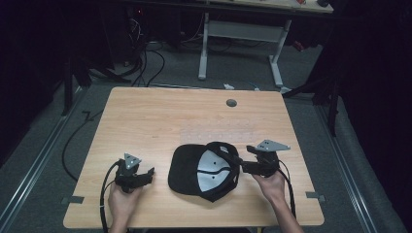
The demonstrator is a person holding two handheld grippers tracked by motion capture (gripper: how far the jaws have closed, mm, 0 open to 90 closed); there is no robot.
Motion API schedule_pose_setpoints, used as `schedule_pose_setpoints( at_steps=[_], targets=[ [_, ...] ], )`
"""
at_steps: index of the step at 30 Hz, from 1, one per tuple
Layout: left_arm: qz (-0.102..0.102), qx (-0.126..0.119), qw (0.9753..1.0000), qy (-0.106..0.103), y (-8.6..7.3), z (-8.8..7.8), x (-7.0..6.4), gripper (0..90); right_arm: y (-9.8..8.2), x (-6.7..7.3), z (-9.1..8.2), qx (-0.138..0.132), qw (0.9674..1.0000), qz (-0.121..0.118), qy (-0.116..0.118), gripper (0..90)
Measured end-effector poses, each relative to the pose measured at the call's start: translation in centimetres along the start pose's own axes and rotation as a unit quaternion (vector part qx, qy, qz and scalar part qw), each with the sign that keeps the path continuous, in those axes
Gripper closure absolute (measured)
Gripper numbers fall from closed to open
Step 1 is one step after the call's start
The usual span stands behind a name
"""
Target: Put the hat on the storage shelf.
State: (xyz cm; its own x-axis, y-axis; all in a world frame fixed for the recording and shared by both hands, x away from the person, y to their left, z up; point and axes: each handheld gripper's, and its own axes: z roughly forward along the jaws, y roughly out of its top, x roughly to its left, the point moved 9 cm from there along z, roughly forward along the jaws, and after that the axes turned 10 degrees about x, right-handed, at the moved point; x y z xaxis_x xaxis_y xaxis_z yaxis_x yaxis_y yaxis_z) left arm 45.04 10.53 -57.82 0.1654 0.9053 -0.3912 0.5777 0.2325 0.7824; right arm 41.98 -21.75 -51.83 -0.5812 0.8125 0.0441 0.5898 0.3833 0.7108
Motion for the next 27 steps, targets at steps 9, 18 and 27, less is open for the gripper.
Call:
schedule_pose_setpoints(
  at_steps=[9, 18, 27],
  targets=[
    [0.0, 0.0, 1.0, 0.0, 0.0, 0.0, 0.0, 26.9, 1.4, 0.7, 1.2, 0.007, 0.9998, -0.018, 0.006, 30.0],
    [0.0, 0.0, 1.0, 0.0, 0.0, 0.0, 0.0, 26.9, 2.4, 1.0, 2.4, 0.015, 0.9993, -0.033, 0.009, 29.2],
    [0.0, 0.001, 1.0, 0.0, 0.0, 0.0, 0.0, 26.9, 2.8, 1.7, 4.1, 0.035, 0.998, -0.049, 0.016, 27.9]
  ],
)
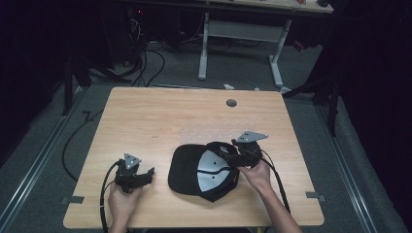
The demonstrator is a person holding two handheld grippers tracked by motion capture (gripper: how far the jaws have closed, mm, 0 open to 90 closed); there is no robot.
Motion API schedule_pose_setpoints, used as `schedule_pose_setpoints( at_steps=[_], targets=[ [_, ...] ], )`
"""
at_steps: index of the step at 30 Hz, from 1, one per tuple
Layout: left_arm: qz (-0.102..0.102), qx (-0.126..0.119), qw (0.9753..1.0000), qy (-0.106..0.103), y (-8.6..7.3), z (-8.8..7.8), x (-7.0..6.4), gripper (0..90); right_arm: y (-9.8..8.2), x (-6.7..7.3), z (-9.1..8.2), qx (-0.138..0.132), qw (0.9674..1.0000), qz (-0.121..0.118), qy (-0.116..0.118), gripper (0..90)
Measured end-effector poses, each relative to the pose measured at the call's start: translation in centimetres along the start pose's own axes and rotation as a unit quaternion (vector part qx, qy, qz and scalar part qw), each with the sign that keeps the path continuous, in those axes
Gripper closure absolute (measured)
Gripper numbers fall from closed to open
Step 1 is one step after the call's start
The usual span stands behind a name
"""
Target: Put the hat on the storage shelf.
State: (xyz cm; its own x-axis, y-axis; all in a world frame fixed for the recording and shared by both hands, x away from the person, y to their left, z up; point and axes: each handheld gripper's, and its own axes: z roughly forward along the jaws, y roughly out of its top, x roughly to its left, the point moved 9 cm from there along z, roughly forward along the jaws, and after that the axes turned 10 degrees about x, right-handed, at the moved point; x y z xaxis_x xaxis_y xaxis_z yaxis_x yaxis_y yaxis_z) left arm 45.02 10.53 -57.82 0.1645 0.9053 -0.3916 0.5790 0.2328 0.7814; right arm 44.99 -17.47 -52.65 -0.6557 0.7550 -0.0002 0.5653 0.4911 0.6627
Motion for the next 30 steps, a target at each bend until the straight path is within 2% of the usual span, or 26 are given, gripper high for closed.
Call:
schedule_pose_setpoints(
  at_steps=[16, 25, 30],
  targets=[
    [0.0, -0.001, 1.0, 0.0, 0.0, 0.0, 0.0, 26.9, -0.3, 0.3, 1.9, 0.019, 0.9995, -0.024, -0.003, 26.8],
    [0.0, 0.0, 1.0, 0.0, 0.0, 0.0, 0.0, 26.9, -1.0, 0.3, 3.1, 0.046, 0.9972, -0.053, -0.027, 26.9],
    [0.0, 0.0, 1.0, 0.0, 0.0, 0.0, 0.0, 26.9, -1.1, 0.4, 3.3, 0.048, 0.9967, -0.056, -0.035, 29.7]
  ],
)
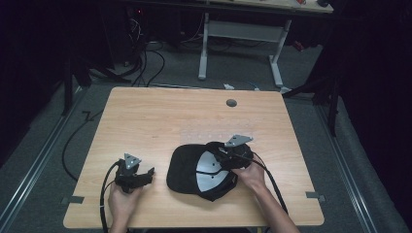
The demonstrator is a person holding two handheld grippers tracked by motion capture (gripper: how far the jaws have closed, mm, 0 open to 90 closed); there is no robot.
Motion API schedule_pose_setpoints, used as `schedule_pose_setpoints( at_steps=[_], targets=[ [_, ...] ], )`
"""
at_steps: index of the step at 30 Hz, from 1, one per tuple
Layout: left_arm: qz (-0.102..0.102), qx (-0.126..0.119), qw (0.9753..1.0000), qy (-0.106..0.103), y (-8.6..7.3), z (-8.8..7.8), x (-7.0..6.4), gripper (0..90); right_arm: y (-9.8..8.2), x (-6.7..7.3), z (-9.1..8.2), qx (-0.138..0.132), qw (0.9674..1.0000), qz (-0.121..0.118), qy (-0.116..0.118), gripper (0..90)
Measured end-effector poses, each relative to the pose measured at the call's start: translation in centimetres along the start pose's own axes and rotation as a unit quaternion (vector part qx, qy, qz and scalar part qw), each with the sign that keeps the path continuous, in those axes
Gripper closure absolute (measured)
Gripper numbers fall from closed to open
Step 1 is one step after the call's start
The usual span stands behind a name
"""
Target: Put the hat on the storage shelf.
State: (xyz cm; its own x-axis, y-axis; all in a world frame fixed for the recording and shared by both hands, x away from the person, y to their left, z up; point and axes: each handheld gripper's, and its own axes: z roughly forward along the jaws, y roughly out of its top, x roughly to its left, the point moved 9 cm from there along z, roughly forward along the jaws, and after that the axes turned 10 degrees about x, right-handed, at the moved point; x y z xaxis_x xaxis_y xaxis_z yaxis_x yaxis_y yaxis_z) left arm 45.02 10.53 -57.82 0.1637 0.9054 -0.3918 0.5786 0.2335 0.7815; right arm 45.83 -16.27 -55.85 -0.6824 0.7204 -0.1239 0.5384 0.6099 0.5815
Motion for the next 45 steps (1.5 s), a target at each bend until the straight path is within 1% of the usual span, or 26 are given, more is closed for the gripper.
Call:
schedule_pose_setpoints(
  at_steps=[2, 4, 8, 9, 10, 11, 12, 15, 17, 19, 20, 21, 24, 26, 28, 31, 33, 39, 41, 43, 45],
  targets=[
    [0.0, 0.0, 1.0, 0.0, 0.0, 0.0, 0.0, 26.9, -0.1, -0.1, 0.1, 0.004, 0.9999, -0.008, -0.009, 31.4],
    [0.0, 0.0, 1.0, 0.0, 0.0, 0.0, 0.0, 26.9, -0.2, -0.1, 0.3, 0.006, 0.9998, -0.011, -0.015, 33.0],
    [0.0, 0.0, 1.0, 0.0, 0.0, 0.0, 0.0, 26.9, -0.2, -0.1, 0.4, 0.009, 0.9996, -0.017, -0.022, 34.0],
    [0.0, 0.0, 1.0, 0.0, 0.0, 0.0, 0.0, 26.9, -0.3, -0.1, 0.5, 0.01, 0.9995, -0.018, -0.023, 34.8],
    [0.0, 0.0, 1.0, 0.0, 0.0, 0.0, 0.0, 26.9, -0.3, -0.1, 0.6, 0.012, 0.9995, -0.021, -0.021, 38.5],
    [0.0, 0.0, 1.0, 0.0, 0.0, 0.0, 0.0, 26.9, -0.3, -0.1, 0.6, 0.012, 0.9995, -0.021, -0.021, 38.5],
    [0.0, 0.0, 1.0, 0.0, 0.0, 0.0, 0.0, 26.9, -0.4, -0.1, 0.7, 0.014, 0.9995, -0.021, -0.019, 40.4],
    [0.0, 0.0, 1.0, 0.0, 0.0, 0.0, 0.0, 26.9, -0.8, 0.0, 0.9, 0.02, 0.9996, -0.021, -0.009, 50.5],
    [0.0, 0.0, 1.0, 0.0, 0.0, 0.0, 0.0, 26.9, -0.9, 0.0, 0.9, 0.018, 0.9995, -0.026, -0.002, 57.2],
    [0.0, 0.0, 1.0, 0.0, 0.0, 0.0, 0.0, 26.9, -0.9, 0.1, 0.8, 0.016, 0.9995, -0.025, 0.003, 64.3],
    [0.0, 0.0, 1.0, 0.0, 0.0, 0.0, 0.0, 26.8, -0.9, 0.2, 0.6, 0.014, 0.9995, -0.027, 0.01, 72.2],
    [0.0, 0.0, 1.0, 0.0, 0.0, 0.0, 0.0, 26.8, -0.9, 0.2, 0.6, 0.014, 0.9995, -0.027, 0.01, 72.2],
    [0.0, 0.0, 1.0, 0.0, 0.0, 0.0, 0.0, 26.9, -0.9, 0.4, 0.5, 0.012, 0.9994, -0.022, 0.024, 77.6],
    [0.0, 0.0, 1.0, 0.0, 0.0, 0.0, 0.0, 26.9, -0.9, 0.3, 0.3, 0.009, 0.9993, -0.018, 0.03, 79.4],
    [0.0, 0.0, 1.0, 0.0, 0.0, 0.0, 0.0, 26.9, -0.9, 0.3, 0.1, 0.006, 0.999, -0.008, 0.042, 80.8],
    [0.0, 0.0, 1.0, 0.0, 0.0, 0.0, 0.0, 26.9, -0.9, 0.3, -0.7, -0.001, 0.9984, 0.005, 0.057, 82.2],
    [0.0, 0.0, 1.0, 0.0, 0.0, 0.0, 0.0, 26.9, -0.8, 0.3, -0.9, -0.004, 0.9982, 0.005, 0.059, 82.4],
    [-0.001, 0.0, 1.0, 0.0, 0.0, 0.0, 0.0, 27.1, -0.5, 0.4, -2.2, -0.011, 0.9967, 0.024, 0.077, 83.2],
    [-0.001, 0.0, 1.0, 0.0, 0.0, 0.0, 0.0, 27.1, -0.5, 0.3, -2.7, -0.011, 0.9966, 0.031, 0.076, 83.4],
    [-0.001, 0.0, 1.0, 0.0, 0.0, 0.0, 0.0, 26.9, -0.4, 0.3, -3.3, -0.015, 0.9957, 0.039, 0.082, 83.5],
    [-0.001, 0.0, 1.0, 0.0, 0.0, 0.0, 0.0, 26.8, -0.3, 0.3, -3.8, -0.018, 0.9959, 0.041, 0.079, 83.6]
  ],
)
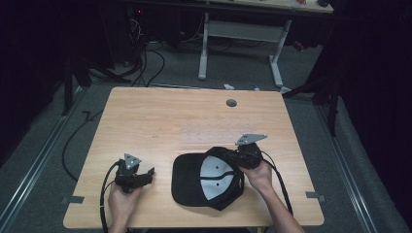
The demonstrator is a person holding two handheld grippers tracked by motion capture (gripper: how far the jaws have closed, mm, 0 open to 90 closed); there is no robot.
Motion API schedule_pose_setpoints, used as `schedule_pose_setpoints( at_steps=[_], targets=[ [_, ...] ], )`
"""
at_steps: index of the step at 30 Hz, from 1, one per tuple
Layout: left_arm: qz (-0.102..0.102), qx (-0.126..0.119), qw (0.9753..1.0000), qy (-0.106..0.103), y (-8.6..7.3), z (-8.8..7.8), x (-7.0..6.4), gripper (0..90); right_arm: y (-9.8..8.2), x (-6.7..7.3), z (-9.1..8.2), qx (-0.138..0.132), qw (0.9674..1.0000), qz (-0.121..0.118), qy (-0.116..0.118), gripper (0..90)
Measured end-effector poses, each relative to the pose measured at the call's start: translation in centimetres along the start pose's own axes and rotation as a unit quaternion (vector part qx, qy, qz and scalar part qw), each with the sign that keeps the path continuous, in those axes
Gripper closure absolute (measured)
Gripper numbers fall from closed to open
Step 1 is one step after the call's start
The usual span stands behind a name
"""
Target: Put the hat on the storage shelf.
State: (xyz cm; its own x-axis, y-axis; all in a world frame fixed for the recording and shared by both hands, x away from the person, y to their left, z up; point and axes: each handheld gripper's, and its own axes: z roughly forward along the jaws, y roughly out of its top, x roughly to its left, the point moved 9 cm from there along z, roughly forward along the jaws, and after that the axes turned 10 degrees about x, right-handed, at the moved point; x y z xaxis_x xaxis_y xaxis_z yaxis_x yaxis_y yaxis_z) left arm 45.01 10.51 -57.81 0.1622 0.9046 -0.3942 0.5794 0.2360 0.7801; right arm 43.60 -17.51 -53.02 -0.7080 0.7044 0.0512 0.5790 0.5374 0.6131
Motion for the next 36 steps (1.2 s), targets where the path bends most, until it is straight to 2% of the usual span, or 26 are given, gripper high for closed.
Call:
schedule_pose_setpoints(
  at_steps=[5, 8, 11, 17, 22, 27, 32, 36],
  targets=[
    [-0.004, -0.002, 1.0, 0.002, 0.0, 0.0, 0.0, 26.7, 0.1, -0.2, -1.2, -0.007, 0.9998, 0.017, 0.0, 83.7],
    [0.004, -0.004, 1.0, 0.0, -0.1, -0.1, -0.2, 28.0, 0.1, -0.6, -2.0, -0.016, 0.9993, 0.033, -0.004, 83.8],
    [0.014, -0.003, 0.9999, -0.001, -0.3, -0.2, -0.5, 27.9, 0.2, -0.9, -2.5, -0.021, 0.9989, 0.04, -0.005, 83.8],
    [0.038, -0.004, 0.9988, -0.029, -0.7, -0.9, -2.7, 27.0, 0.2, -1.5, -3.4, -0.03, 0.998, 0.056, -0.007, 83.8],
    [0.062, -0.002, 0.9957, -0.069, -1.1, -2.0, -5.4, 25.3, 0.2, -1.9, -4.4, -0.041, 0.9967, 0.07, -0.004, 83.8],
    [0.086, 0.001, 0.9913, -0.099, -1.8, -2.9, -7.9, 22.6, 0.3, -2.2, -5.5, -0.053, 0.9952, 0.082, -0.004, 83.8],
    [0.108, 0.008, 0.9853, -0.132, -2.6, -3.6, -10.4, 20.4, 0.9, -2.4, -6.5, -0.059, 0.9949, 0.082, -0.011, 83.8],
    [0.125, 0.014, 0.9811, -0.147, -3.5, -3.9, -11.9, 19.8, 1.2, -2.6, -6.8, -0.063, 0.9943, 0.086, -0.009, 83.8]
  ],
)
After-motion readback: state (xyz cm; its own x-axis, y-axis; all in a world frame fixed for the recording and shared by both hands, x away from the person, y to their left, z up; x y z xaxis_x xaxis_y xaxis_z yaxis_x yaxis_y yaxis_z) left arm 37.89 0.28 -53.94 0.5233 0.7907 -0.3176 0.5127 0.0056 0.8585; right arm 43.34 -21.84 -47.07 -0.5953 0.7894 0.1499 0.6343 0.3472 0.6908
